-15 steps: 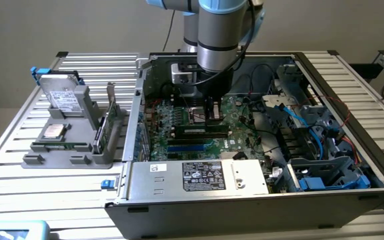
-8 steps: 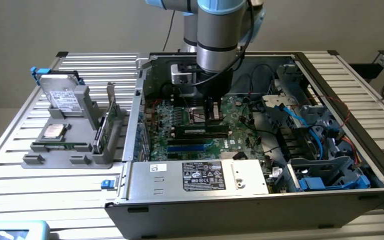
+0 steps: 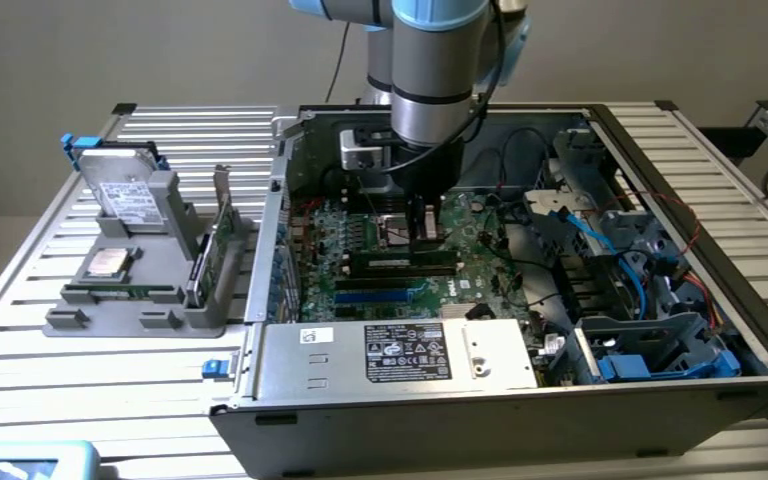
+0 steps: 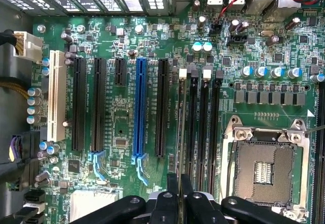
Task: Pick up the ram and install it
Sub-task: 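Insert the ram into the slot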
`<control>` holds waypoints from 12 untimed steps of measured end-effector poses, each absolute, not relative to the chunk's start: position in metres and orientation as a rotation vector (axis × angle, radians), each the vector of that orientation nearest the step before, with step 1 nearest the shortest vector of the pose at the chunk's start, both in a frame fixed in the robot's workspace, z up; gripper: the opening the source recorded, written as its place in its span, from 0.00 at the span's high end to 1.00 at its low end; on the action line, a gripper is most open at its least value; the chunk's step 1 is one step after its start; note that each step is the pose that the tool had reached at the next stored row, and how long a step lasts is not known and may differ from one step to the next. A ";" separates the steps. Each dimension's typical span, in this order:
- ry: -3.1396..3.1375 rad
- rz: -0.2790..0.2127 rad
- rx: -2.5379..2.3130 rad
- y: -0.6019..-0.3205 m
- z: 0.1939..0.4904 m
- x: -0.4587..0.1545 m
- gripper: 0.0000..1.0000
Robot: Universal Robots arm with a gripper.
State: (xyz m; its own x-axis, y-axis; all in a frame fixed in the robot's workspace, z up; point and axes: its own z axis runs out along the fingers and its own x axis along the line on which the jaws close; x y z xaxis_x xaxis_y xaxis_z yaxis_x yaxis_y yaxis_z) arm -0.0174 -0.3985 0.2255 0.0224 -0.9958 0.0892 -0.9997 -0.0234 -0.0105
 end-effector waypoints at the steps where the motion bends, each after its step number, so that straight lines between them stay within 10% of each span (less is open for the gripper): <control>1: -2.156 0.110 2.206 -0.399 0.225 -0.018 0.86; 12: -2.159 0.116 2.208 -0.398 0.224 -0.019 0.86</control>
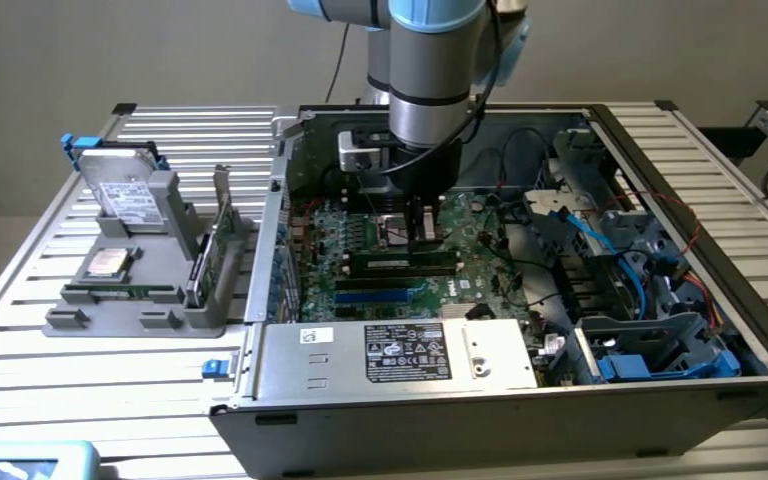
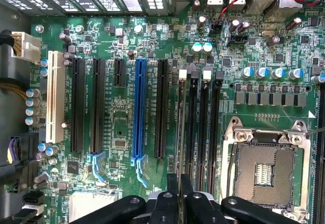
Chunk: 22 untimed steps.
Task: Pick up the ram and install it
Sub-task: 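Insert the ram into the slot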
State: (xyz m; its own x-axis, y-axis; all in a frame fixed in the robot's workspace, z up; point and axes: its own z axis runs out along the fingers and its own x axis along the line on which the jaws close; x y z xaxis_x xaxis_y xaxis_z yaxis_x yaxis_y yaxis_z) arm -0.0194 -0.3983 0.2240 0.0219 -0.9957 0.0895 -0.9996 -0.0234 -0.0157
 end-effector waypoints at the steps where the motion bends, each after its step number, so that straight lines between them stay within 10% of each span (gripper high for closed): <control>1: -2.159 0.117 2.209 -0.398 0.224 -0.020 0.86; 22: -2.163 0.135 2.212 -0.397 0.249 -0.019 0.86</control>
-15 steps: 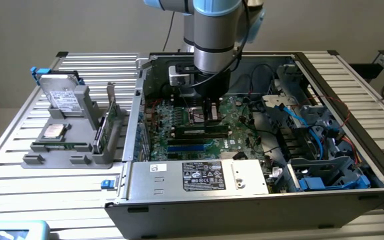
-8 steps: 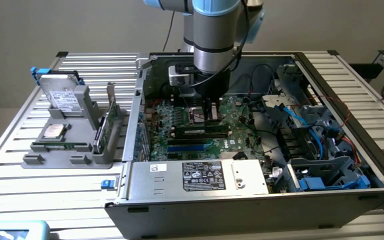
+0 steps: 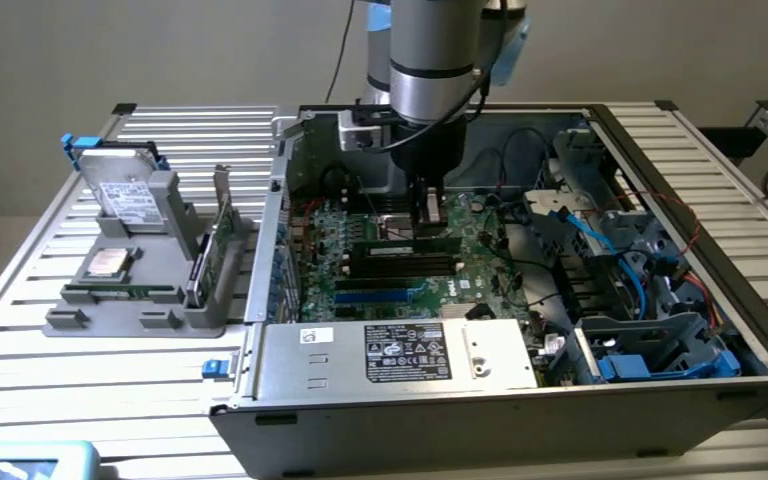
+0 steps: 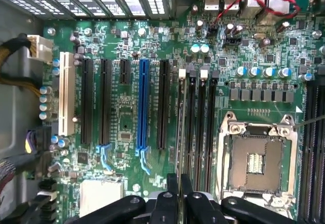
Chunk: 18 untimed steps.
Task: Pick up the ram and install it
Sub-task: 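Insert the ram into the slot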
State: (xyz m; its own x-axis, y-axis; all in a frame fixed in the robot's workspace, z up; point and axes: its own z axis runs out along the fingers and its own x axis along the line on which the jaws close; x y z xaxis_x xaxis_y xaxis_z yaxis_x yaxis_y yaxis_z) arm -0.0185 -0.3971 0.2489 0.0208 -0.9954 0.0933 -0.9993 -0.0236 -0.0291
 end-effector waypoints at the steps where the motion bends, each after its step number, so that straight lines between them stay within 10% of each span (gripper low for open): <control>1: -2.158 0.121 2.208 -0.397 0.249 -0.018 0.86; 5: -2.128 0.059 2.184 -0.397 0.249 -0.015 0.86; 18: -2.109 0.094 2.168 -0.389 0.249 -0.012 0.86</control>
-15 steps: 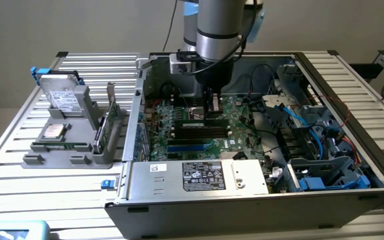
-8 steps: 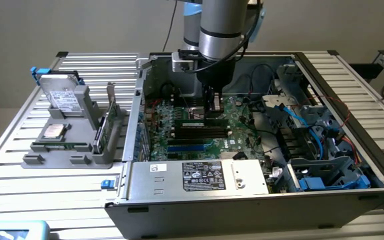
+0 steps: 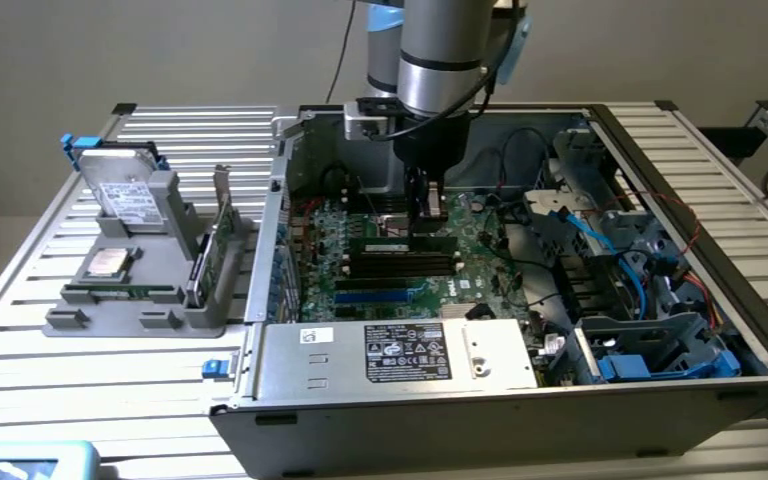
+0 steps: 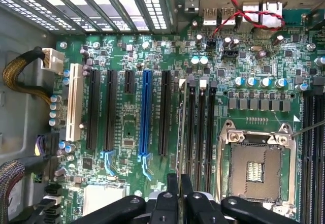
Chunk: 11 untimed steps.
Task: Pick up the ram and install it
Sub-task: 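Insert the ram into the slot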
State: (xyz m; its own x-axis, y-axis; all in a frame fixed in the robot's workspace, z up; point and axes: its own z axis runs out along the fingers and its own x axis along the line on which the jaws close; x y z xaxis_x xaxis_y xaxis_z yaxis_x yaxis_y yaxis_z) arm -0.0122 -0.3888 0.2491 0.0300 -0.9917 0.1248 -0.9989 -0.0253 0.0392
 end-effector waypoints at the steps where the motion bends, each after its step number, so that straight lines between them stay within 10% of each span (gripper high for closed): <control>1: -2.112 0.086 2.174 -0.389 0.249 -0.012 0.86; 11: -2.122 0.066 2.192 -0.389 0.248 -0.012 0.86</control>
State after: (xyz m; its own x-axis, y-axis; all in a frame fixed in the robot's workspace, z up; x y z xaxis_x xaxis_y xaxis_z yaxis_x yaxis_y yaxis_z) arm -0.0123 -0.3888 0.2475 0.0336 -0.9950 0.0935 -0.9989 -0.0304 0.0347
